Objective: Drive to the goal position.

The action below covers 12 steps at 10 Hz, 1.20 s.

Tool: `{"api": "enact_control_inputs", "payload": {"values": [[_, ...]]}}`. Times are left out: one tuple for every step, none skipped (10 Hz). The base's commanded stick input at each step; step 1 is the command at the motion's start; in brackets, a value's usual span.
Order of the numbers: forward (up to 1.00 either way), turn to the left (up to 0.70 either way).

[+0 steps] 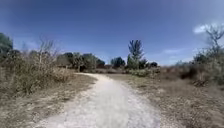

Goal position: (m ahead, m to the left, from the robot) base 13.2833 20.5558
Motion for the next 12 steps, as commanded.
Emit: {"api": "enact_control_inputs", "payload": {"values": [[0.7,0.0],[0.7,0.0],[0.7,0.0],[0.7,0.0],[0.7,0.0],[0.7,0.0],[0.7,0.0],[0.7,0.0],[0.7,0.0],[0.7,0.0],[0.7,0.0],[0.7,0.0]]}}
